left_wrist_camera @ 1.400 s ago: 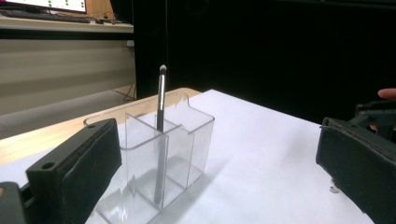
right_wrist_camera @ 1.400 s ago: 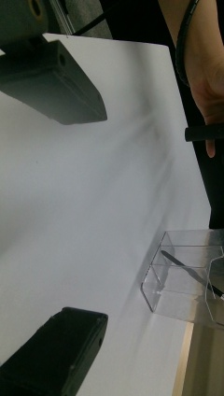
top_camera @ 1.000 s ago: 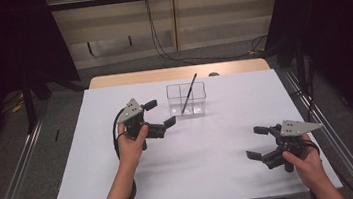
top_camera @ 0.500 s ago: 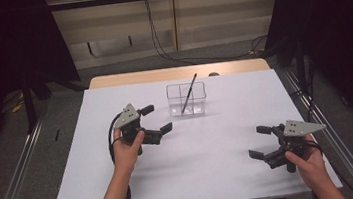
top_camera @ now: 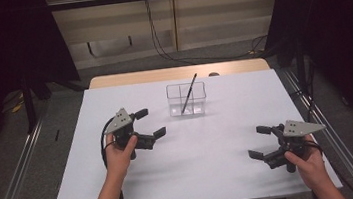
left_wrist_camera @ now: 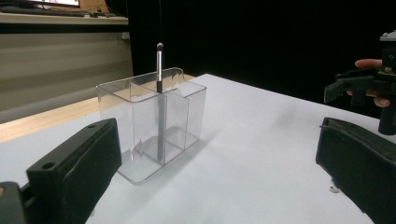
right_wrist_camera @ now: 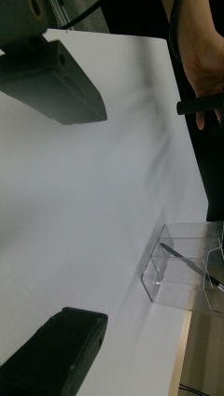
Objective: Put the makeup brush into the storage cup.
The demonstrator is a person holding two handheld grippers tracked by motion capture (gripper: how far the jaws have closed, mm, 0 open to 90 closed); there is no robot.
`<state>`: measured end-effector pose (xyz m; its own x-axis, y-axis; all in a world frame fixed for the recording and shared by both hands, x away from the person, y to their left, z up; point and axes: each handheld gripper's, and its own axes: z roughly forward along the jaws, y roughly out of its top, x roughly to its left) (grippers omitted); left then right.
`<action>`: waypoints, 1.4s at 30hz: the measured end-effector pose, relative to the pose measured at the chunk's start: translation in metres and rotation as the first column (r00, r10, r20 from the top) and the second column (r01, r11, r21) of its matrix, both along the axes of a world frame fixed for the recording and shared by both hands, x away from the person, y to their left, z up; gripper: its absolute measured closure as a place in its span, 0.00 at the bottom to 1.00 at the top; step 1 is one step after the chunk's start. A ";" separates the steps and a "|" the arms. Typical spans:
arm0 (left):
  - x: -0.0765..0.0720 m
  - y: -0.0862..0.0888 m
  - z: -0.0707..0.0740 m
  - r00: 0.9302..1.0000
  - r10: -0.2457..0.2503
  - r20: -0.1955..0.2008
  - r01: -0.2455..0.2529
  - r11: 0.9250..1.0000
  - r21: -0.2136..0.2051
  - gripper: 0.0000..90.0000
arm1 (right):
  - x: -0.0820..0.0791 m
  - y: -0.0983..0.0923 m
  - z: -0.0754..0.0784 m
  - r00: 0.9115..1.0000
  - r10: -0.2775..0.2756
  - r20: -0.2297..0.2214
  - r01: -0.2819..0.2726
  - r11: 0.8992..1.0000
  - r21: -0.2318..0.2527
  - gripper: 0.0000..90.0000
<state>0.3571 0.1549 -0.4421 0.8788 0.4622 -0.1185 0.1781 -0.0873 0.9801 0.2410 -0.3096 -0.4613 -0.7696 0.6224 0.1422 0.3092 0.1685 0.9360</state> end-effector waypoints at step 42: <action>-0.019 0.037 -0.001 1.000 0.020 0.009 -0.020 0.999 0.047 0.00 | 0.001 0.000 -0.001 1.000 0.002 0.003 -0.002 1.000 0.002 0.04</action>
<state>0.3379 0.1914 -0.4429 0.8702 0.4847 -0.0884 0.1719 -0.1303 0.9765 0.2418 -0.3095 -0.4621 -0.7715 0.6203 0.1413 0.3064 0.1675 0.9371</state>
